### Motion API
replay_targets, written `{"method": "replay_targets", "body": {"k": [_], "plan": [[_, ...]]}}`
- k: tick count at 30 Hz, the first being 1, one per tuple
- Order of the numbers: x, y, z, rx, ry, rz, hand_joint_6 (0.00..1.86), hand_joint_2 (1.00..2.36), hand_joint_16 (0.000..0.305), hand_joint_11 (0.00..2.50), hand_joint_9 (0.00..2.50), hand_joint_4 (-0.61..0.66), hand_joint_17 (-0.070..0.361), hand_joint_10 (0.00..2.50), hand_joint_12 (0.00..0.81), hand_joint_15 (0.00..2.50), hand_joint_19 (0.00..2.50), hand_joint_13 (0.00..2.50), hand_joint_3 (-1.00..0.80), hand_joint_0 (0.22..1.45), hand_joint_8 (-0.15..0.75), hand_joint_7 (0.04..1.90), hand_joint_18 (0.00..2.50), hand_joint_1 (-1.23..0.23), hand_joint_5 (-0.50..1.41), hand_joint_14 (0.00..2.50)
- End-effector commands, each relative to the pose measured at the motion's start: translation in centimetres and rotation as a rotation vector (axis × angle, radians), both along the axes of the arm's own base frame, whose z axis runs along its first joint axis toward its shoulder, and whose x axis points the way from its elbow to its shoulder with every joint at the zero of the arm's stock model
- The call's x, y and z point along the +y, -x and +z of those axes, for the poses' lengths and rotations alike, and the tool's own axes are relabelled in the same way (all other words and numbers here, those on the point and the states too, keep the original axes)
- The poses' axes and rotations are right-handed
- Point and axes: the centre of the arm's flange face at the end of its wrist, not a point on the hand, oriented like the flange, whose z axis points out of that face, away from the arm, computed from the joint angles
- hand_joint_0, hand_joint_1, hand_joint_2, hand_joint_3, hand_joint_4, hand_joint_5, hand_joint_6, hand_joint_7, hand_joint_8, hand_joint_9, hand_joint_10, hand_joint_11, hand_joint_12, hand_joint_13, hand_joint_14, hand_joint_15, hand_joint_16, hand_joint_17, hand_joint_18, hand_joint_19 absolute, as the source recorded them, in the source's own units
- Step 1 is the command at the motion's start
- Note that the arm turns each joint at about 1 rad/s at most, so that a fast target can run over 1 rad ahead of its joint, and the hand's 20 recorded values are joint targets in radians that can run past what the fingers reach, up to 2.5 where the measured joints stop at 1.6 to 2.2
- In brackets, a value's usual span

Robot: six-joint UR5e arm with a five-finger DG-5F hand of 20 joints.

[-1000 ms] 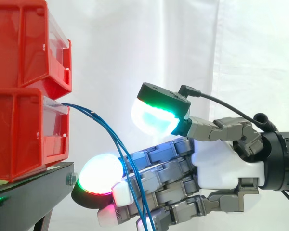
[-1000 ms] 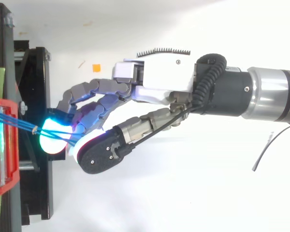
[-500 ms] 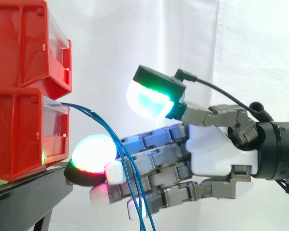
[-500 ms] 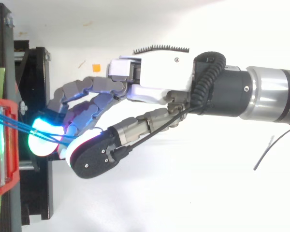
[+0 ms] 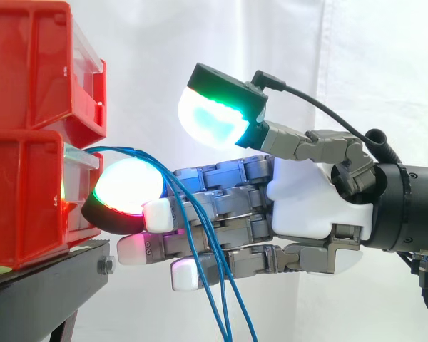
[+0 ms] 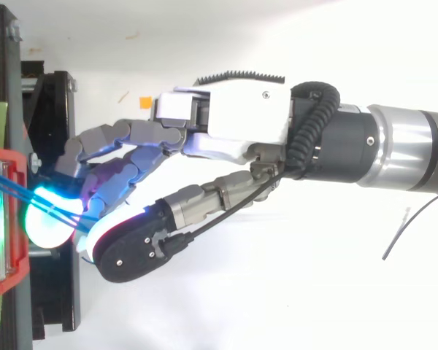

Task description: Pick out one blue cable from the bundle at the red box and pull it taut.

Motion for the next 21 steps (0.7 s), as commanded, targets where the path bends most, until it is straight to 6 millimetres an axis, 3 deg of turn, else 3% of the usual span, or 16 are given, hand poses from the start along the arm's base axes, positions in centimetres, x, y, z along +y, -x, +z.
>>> {"method": "replay_targets", "body": {"k": [1, 13, 21], "plan": [[-0.07, 0.06, -0.1, 0.003, 0.001, -0.001, 0.5, 1.02, 0.043, 0.44, 0.85, 0.29, 0.098, 0.02, 0.324, 0.33, 0.61, 0.6, -0.3, 0.66, 0.273, 0.92, 0.56, -0.6, -0.14, 0.01], [-0.2, 0.21, -0.33, 0.014, 0.002, -0.003, 0.51, 1.02, 0.044, 0.47, 0.88, 0.16, 0.098, 0.02, 0.328, 0.34, 0.61, 0.62, -0.21, 0.69, 0.277, 1.15, 0.58, -0.63, -0.11, 0.01], [-0.29, 0.23, -0.35, 0.016, 0.008, -0.002, 0.6, 1.02, 0.044, 0.49, 0.9, 0.12, 0.1, 0.02, 0.331, 0.35, 0.62, 0.64, -0.19, 0.68, 0.284, 1.02, 0.6, -0.64, -0.12, 0.01]]}}
